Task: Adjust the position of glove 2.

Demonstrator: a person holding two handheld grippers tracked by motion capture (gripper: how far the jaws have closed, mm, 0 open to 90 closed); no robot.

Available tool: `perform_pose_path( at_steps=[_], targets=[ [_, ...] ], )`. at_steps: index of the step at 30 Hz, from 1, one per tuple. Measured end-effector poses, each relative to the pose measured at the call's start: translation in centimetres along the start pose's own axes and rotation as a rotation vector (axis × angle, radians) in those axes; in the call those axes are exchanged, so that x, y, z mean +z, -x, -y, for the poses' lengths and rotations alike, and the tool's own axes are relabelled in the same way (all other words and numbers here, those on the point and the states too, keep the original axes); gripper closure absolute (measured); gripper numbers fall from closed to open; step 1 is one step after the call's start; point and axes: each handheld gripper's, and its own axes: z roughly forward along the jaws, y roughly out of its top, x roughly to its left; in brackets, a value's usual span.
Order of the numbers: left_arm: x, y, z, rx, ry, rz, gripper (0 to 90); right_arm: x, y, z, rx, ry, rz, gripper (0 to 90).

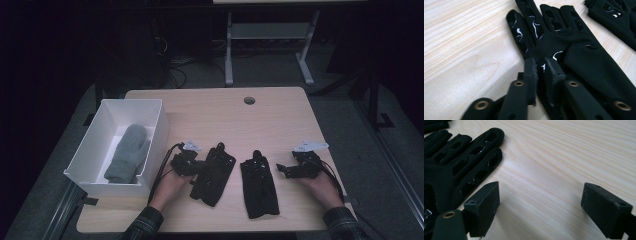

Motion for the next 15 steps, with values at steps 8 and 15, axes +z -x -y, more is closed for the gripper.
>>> perform_pose_path(
  at_steps=[8, 15],
  targets=[
    [-0.3, -0.5, 0.1, -0.045, 0.008, 0.036, 87.2, -1.0, -1.0, -0.4, -0.05, -0.023, -0.068, 55.4],
    [-1.1, -0.5, 0.2, -0.079, 0.038, 0.079, 87.2, -2.8, -4.1, -0.2, -0.158, -0.06, -0.206, 90.0]
  ],
)
